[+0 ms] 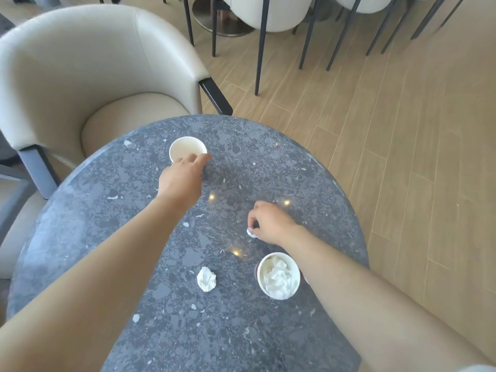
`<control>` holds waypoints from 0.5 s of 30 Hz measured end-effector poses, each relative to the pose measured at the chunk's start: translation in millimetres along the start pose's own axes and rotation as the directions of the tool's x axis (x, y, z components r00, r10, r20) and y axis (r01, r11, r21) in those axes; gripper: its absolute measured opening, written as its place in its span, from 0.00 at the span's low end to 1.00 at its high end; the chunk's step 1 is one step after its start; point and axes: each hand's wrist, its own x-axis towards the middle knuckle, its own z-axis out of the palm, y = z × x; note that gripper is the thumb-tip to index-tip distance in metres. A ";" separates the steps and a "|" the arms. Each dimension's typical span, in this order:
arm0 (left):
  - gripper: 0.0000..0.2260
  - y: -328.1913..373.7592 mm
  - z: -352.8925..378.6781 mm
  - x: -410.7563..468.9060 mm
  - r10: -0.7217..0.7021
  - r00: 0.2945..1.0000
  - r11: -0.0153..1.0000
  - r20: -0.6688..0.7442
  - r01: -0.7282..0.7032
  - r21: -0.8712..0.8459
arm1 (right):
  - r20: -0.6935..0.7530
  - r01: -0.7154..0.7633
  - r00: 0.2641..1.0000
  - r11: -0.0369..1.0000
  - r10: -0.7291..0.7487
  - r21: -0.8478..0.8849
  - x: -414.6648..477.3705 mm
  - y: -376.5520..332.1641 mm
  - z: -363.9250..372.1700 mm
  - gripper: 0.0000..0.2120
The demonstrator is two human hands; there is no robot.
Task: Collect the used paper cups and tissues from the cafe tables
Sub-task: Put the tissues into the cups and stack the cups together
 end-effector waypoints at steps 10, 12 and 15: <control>0.26 45.4 -12.6 -46.7 0.162 0.983 0.987 -0.082 -0.163 -0.009 | -0.295 0.078 0.955 0.969 -0.006 0.233 -65.5 22.5 -36.3 0.05; 0.26 62.4 -15.3 -61.5 0.217 0.971 0.975 -0.103 -0.221 -0.026 | -0.343 0.110 0.939 0.951 -0.004 0.289 -92.1 26.7 -38.1 0.05; 0.27 87.4 -15.2 -83.2 0.288 0.952 0.954 -0.105 -0.294 -0.051 | -0.392 0.091 0.918 0.937 0.052 0.338 -130.1 34.6 -31.9 0.06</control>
